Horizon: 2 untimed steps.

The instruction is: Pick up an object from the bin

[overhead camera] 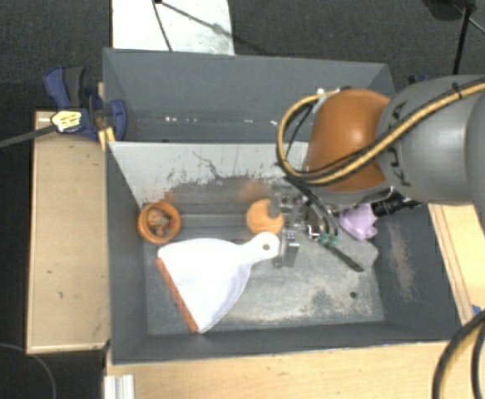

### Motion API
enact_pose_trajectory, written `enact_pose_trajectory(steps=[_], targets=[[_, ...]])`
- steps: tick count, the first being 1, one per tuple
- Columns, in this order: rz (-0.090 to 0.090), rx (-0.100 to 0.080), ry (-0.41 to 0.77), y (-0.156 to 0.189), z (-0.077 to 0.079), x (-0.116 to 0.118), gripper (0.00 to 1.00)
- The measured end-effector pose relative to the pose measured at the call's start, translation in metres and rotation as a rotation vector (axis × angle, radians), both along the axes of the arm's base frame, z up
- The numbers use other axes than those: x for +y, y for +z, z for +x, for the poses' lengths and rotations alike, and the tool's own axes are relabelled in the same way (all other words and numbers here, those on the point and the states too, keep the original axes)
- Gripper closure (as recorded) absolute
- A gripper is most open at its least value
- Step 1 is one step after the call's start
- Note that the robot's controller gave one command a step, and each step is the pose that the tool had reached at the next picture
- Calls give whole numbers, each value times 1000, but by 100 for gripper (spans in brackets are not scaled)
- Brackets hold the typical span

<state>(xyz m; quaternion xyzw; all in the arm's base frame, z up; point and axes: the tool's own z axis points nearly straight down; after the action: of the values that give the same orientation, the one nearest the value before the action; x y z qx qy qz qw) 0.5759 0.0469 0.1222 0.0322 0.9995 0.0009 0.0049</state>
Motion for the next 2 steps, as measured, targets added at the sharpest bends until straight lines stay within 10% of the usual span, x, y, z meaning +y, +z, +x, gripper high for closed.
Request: enact_pose_trajectory(steps=[1, 2], targets=[[3, -10, -109, -37, -8, 32, 0], [7, -21, -111, -32, -4, 35, 100]])
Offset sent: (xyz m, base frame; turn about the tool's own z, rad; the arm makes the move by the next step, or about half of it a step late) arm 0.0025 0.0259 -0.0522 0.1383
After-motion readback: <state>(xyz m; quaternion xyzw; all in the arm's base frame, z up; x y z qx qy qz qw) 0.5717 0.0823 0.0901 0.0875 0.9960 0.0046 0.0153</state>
